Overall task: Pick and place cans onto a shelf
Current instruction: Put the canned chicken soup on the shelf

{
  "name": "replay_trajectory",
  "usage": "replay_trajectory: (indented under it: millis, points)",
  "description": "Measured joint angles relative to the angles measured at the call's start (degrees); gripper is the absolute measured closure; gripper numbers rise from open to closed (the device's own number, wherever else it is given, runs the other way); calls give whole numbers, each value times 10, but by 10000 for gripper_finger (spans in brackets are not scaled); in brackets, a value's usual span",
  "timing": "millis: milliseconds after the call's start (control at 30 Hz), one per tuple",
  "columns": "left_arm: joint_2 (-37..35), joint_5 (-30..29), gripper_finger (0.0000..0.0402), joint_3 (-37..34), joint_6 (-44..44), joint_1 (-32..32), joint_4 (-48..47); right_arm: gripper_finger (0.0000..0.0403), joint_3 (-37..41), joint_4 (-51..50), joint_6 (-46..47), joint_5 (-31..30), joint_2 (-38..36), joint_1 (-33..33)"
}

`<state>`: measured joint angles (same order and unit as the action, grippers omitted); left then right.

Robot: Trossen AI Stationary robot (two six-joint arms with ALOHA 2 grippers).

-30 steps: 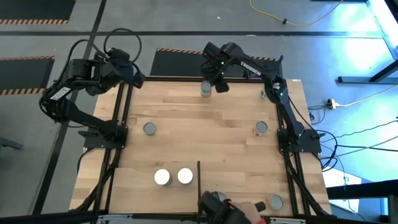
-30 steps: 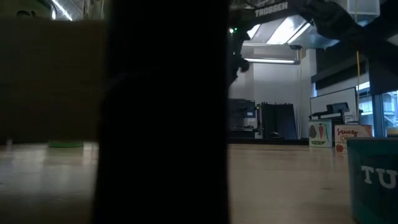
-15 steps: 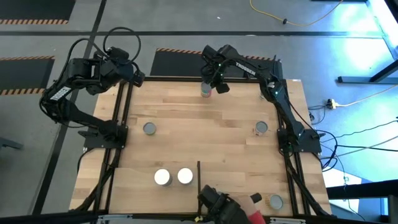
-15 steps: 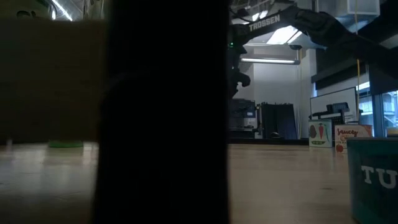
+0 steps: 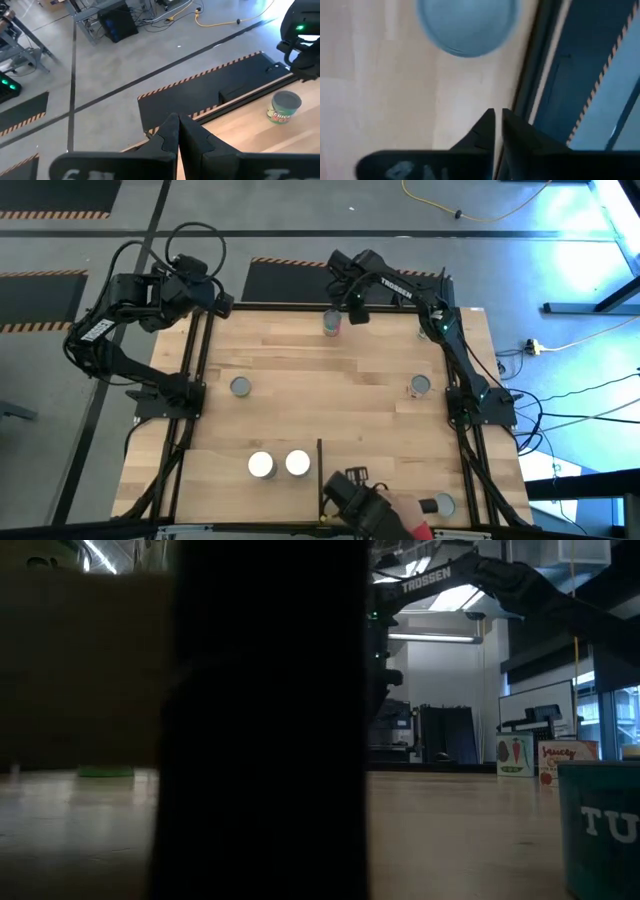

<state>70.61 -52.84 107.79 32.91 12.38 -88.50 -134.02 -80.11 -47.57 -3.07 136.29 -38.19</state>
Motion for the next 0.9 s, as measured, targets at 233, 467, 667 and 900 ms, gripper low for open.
replay_trajectory:
  millis: [233, 467, 667, 900]
  points:
    - [9, 0, 401, 0, 0, 0, 19, 396, -2, 24, 83, 35, -2, -25]
    - [20, 0, 401, 0, 0, 7, 22, 391, -10, 42, 147, 215, -4, -46]
    - [28, 0, 401, 0, -1, 27, 22, 353, -10, 80, 143, 197, -4, -48]
    - [30, 0, 401, 0, -1, 46, 22, 339, -10, 84, 144, 260, -4, -48]
